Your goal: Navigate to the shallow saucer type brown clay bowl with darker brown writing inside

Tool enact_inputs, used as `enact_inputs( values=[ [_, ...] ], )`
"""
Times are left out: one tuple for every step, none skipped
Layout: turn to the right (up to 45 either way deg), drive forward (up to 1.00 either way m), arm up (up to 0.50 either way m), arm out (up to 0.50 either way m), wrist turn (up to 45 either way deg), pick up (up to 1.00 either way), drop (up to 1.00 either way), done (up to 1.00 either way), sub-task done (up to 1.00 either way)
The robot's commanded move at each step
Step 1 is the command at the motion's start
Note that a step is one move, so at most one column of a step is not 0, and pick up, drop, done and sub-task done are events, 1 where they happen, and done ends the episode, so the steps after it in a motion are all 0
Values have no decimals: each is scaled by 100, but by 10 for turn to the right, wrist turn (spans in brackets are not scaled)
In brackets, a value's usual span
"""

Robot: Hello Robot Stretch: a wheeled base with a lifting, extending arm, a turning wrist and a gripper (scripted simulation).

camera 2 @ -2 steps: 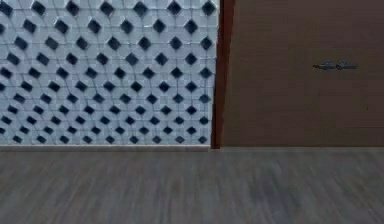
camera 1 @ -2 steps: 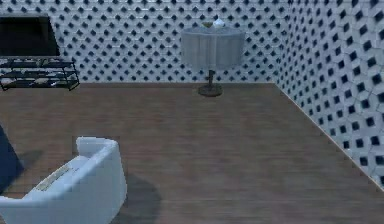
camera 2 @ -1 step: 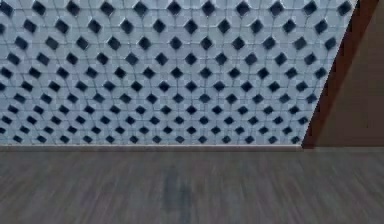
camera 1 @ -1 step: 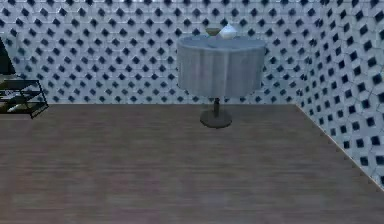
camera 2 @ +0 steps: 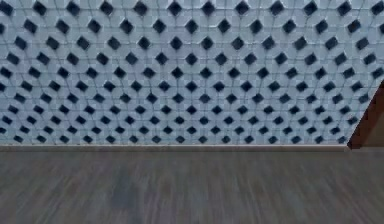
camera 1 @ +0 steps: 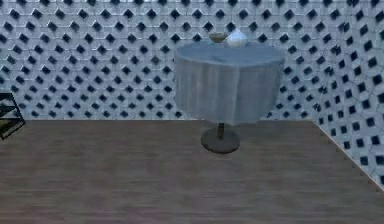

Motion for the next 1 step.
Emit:
enact_inputs(
  values=[
    [-240,0,0,0,0,0,0,0,0]
  ],
)
